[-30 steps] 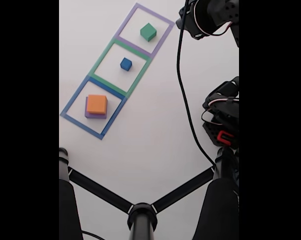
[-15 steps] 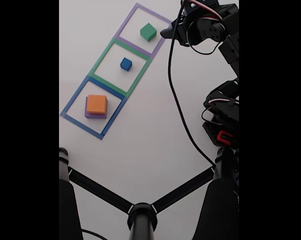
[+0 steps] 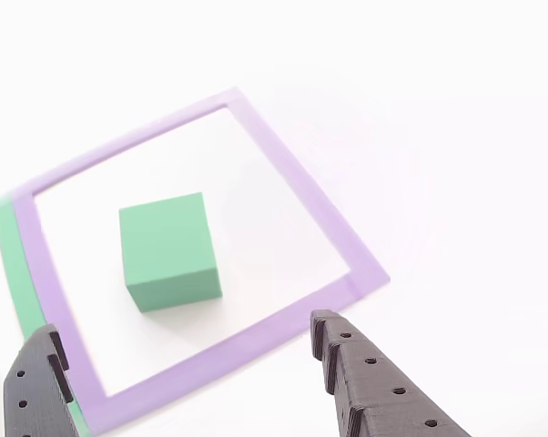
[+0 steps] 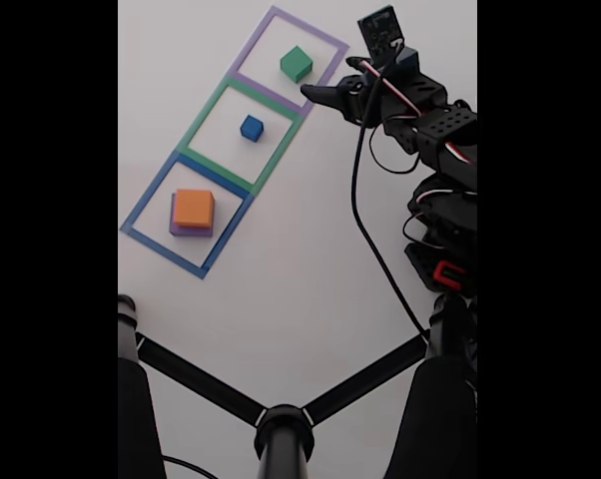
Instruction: Tower of hanoi
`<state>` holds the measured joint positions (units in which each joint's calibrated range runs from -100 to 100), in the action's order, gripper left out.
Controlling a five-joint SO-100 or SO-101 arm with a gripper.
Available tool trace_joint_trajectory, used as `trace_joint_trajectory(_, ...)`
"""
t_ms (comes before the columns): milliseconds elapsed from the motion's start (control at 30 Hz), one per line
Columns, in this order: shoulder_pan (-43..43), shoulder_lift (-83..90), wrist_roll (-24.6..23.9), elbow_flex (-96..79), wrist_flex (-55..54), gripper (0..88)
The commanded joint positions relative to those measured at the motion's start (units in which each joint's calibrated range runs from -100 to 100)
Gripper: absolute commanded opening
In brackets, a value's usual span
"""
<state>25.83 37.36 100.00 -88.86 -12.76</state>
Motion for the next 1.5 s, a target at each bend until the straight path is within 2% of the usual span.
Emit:
trace_joint_trajectory(0,-0.40,-11.80,0.00,0.13,-16.74,32.2)
trace_joint_trajectory(167,-0.78,-27.90,0.00,3.58,-31.07,32.5)
trace_joint_trajectory(467,-2.15,-48.50,0.00,12.39,-46.61,32.7)
trace_joint_trajectory(667,-3.30,-56.59,0.00,15.85,-52.76,32.6)
trace_joint_trajectory(800,-3.91,-59.47,0.00,17.30,-54.94,32.0)
trace_joint_trajectory(1033,-4.75,-62.12,0.00,19.48,-55.51,25.9)
trace_joint_trajectory(1467,-5.58,-63.56,0.00,22.39,-54.46,6.8)
